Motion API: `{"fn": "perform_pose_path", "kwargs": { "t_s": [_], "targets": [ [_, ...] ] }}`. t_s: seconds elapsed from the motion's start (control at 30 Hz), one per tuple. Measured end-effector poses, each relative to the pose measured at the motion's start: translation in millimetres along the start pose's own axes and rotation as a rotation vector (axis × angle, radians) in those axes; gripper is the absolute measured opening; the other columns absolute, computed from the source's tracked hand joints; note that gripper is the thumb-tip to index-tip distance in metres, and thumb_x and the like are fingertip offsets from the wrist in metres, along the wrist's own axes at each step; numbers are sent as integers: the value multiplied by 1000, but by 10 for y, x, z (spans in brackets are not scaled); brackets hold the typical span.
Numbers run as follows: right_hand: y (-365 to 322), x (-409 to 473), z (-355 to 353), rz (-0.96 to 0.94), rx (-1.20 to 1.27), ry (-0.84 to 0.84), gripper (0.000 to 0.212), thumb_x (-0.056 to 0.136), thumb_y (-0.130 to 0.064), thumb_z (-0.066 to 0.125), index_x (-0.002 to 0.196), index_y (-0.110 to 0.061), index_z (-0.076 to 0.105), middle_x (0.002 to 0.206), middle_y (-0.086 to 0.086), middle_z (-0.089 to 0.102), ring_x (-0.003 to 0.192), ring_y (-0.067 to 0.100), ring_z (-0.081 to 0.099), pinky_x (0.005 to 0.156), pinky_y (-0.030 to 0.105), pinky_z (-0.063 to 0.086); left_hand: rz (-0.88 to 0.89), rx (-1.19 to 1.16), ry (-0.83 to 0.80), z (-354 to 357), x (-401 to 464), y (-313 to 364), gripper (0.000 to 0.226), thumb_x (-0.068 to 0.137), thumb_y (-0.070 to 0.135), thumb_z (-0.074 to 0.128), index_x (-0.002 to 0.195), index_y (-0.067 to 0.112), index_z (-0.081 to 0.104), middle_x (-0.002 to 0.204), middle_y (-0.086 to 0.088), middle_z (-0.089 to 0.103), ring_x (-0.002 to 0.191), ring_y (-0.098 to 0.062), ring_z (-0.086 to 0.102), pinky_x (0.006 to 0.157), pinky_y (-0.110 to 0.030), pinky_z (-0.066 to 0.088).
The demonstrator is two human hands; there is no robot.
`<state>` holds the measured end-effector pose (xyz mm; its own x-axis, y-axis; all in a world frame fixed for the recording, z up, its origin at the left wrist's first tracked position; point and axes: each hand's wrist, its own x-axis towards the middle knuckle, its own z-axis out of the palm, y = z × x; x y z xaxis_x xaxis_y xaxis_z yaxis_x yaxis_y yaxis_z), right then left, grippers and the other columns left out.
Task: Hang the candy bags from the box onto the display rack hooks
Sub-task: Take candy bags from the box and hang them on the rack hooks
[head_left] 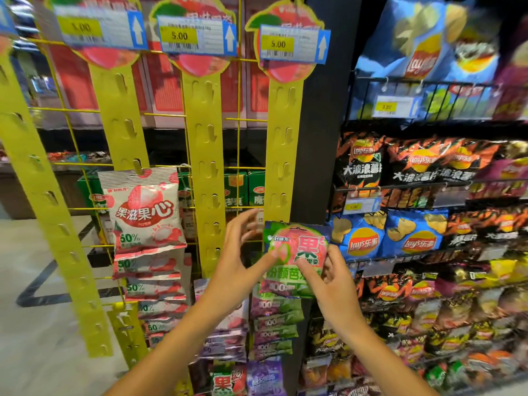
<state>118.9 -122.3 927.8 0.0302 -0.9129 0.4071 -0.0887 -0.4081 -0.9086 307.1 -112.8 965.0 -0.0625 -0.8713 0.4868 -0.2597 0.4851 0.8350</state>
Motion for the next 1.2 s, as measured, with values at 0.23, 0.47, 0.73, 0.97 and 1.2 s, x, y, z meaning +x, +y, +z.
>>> {"fn": "perform_pose_path", "kwargs": {
  "t_s": [0.23, 0.47, 0.73, 0.97, 1.2],
  "targets": [
    [-4, 203, 7, 1, -90, -98, 23, 94, -35, 66, 115, -30, 58, 107, -18, 69, 104, 0, 65, 90, 29, 52, -81, -47, -48, -9, 245, 75, 44, 95, 22, 65, 134, 31, 46, 125, 33, 48, 108, 31, 45, 85, 3, 37],
    [40, 308, 7, 24, -70, -130, 31, 91, -40, 65, 118, -25, 59, 112, -10, 71, 108, 7, 67, 96, 39, 54, -113, -38, 7, 12, 329, -14, 31, 97, 27, 64, 125, 32, 53, 100, 18, 72, 98, 0, 68, 84, -16, 51],
    [168, 228, -44, 70, -48, -191, 25, 94, -33, 67, 116, -26, 59, 110, -7, 73, 103, 9, 70, 94, 42, 57, -70, 38, 67, 70, 315, -94, 36, 93, 4, 65, 109, 36, 58, 112, 22, 62, 104, 16, 59, 85, -12, 51],
    [297, 32, -104, 91, -71, -154, 57, 91, -31, 72, 139, -30, 41, 129, -13, 61, 113, -2, 63, 97, 34, 56, -61, 123, 72, 114, 194, -107, 40, 93, 12, 69, 115, 42, 54, 118, 25, 59, 112, 13, 55, 93, -8, 46],
    [651, -295, -520, -101, -320, -210, 49, 95, -24, 68, 139, -33, 50, 141, -23, 44, 132, -2, 45, 108, 18, 41, -31, 308, 69, 83, -174, -101, 52, 95, 10, 66, 140, 28, 49, 141, 17, 50, 129, 2, 49, 105, -15, 42]
  ]
}}
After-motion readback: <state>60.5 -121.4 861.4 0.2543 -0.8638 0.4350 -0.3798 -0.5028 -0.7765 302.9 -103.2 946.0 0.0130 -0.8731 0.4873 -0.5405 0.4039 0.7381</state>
